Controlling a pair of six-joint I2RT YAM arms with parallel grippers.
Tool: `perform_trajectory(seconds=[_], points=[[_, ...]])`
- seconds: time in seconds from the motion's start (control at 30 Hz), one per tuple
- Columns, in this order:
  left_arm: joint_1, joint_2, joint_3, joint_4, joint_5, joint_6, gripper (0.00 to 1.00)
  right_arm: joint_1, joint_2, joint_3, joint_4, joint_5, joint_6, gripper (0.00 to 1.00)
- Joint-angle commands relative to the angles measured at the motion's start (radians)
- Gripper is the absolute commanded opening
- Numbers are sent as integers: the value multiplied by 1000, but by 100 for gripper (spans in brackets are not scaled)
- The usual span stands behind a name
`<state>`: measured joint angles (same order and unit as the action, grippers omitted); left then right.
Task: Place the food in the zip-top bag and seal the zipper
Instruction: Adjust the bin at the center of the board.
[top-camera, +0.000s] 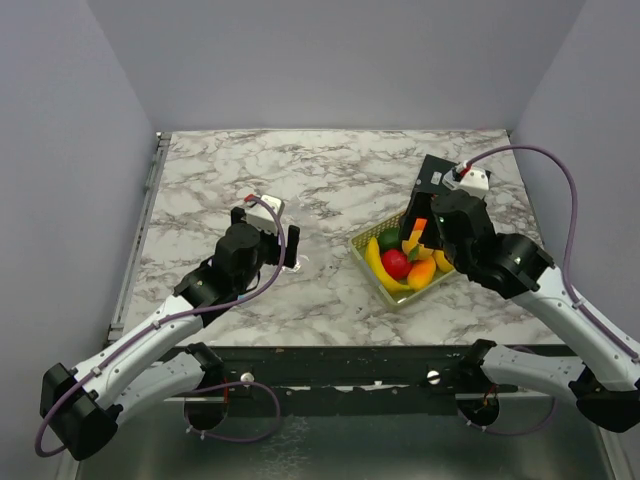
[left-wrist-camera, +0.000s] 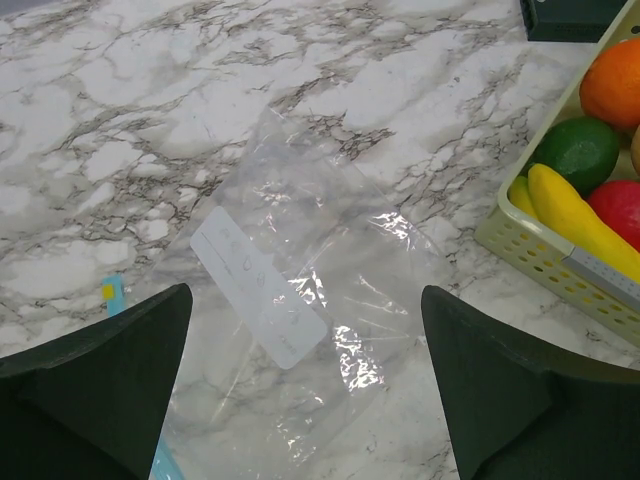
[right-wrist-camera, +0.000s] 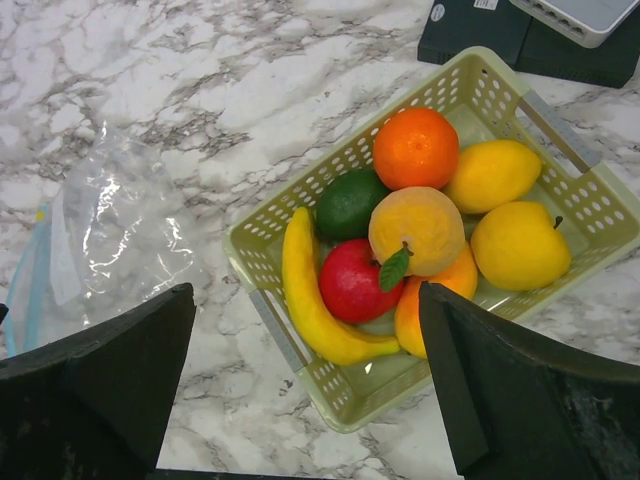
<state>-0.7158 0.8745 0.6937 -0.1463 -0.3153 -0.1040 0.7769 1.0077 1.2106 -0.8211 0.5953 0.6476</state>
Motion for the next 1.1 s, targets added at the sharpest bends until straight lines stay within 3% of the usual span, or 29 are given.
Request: perform_trajectory(seconds=[0.0,0.37,1.07], points=[[-8,-12,21,15,23,1,99,0,21,63,-61,5,63,100],[-15,-18,21,12,37,1,99,0,18,86,-23,-22,20,100],[-15,-28,25,-2,-16,6,99,4,399,264,-31,-76,29,89]])
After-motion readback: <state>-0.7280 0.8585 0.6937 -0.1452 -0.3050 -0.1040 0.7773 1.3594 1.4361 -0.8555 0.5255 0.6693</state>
